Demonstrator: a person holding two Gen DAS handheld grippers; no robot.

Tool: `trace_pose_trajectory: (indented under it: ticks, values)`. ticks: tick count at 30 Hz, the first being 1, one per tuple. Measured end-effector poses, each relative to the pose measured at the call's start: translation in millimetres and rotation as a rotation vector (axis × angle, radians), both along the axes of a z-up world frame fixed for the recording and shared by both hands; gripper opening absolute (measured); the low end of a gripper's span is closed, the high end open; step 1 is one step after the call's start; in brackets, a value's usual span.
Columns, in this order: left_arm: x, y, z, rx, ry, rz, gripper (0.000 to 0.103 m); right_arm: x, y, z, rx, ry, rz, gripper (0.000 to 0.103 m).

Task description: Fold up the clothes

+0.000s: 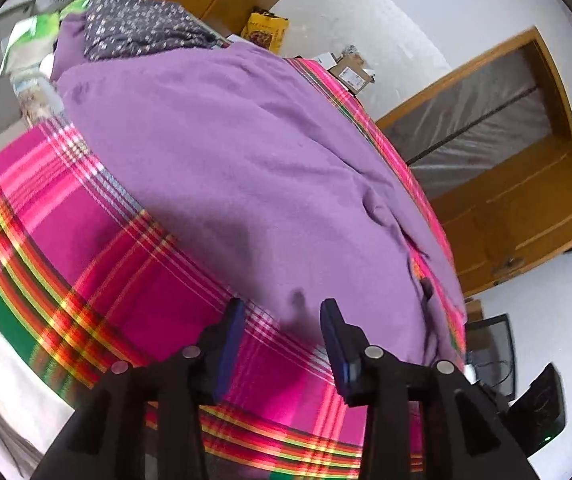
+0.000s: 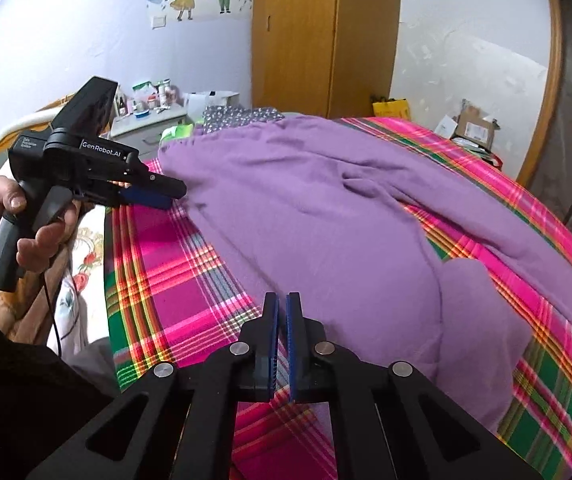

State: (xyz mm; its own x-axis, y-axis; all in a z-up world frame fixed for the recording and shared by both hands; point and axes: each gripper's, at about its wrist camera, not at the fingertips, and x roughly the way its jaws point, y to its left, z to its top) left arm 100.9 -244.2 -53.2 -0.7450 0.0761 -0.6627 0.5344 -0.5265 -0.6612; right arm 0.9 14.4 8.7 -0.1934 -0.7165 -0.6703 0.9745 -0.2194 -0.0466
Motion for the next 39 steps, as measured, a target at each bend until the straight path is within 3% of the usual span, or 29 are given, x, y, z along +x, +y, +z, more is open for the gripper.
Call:
trace_pose_trajectory:
  ticks: [5, 11, 13, 15, 16, 25, 28, 30, 39]
  values:
    - [-4.0, 6.4, -4.6, 0.097, 0.022, 0.005, 0.043, -0.7, 4.4, 8.1, -0.025, -0.003, -0.004, 0.004]
    - [-6.8, 4.8, -5.9, 0.111, 0.038, 0.036, 0.042, 4.0, 3.6, 3.1, -0.005, -0.01, 0.043, 0.004]
    - [-9.1, 2.6, -8.2, 0.119, 0.035, 0.051, 0.036, 7.7, 0.5, -4.5, 0.023, -0.011, 0.06, 0.012]
    - [-9.9, 0.6, -11.7, 0.121, 0.014, 0.062, 0.008, 11.5, -2.4, -10.5, 0.045, -0.003, 0.074, 0.029]
    - [-9.6, -0.4, -13.4, 0.127, 0.012, 0.064, 0.003, 12.7, -3.7, -12.4, 0.05, -0.004, 0.08, 0.031]
    - [-2.7, -1.3, 2.3, 0.095, 0.06, 0.047, 0.002, 13.3, -19.3, -31.7, 0.133, 0.023, 0.102, 0.034]
    - [-1.2, -1.9, 9.9, 0.086, 0.079, 0.043, 0.002, 14.4, -22.5, -33.6, 0.147, 0.052, 0.099, 0.029]
    - [-0.1, -2.6, 11.9, 0.083, 0.079, 0.041, 0.002, 14.8, -24.2, -33.9, 0.152, 0.077, 0.091, 0.003]
    - [28.3, 4.8, -0.3, 0.102, 0.013, 0.061, 0.002, 34.8, -7.3, -18.9, 0.131, 0.096, 0.163, 0.002]
